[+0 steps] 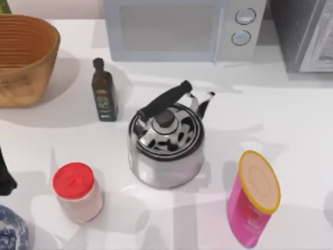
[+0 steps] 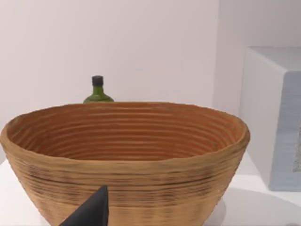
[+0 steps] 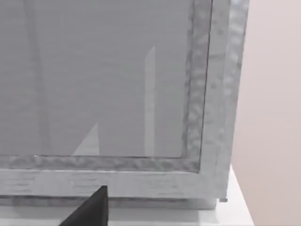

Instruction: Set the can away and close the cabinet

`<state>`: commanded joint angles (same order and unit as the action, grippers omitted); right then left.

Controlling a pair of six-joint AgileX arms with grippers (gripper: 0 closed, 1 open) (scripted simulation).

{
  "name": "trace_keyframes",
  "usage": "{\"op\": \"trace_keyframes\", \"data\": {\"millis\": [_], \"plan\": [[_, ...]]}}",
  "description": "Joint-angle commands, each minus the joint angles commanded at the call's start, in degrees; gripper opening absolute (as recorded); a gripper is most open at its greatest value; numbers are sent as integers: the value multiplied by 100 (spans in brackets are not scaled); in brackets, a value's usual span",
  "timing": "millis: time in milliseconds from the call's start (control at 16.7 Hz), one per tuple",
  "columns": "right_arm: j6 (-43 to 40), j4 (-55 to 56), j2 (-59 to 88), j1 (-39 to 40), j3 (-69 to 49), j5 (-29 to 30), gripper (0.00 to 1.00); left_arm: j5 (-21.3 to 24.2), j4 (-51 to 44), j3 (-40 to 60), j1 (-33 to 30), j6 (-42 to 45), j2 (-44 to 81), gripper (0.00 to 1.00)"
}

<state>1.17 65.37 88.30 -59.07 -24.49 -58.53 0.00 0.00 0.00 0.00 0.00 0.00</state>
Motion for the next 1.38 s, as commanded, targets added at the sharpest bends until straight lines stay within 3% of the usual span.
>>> {"op": "trace_keyframes", "data": {"millis": [300,1020,1380], "plan": [[-21,-1620,-132,-93,-1575,-135,100,0,0,0,0,0,0,100],[-15,-7683,-908,-113,-6549,-119,100,0,0,0,0,0,0,100],[3,-8772,-1157,-55,-7528,-69,100,0,0,0,0,0,0,100]]}}
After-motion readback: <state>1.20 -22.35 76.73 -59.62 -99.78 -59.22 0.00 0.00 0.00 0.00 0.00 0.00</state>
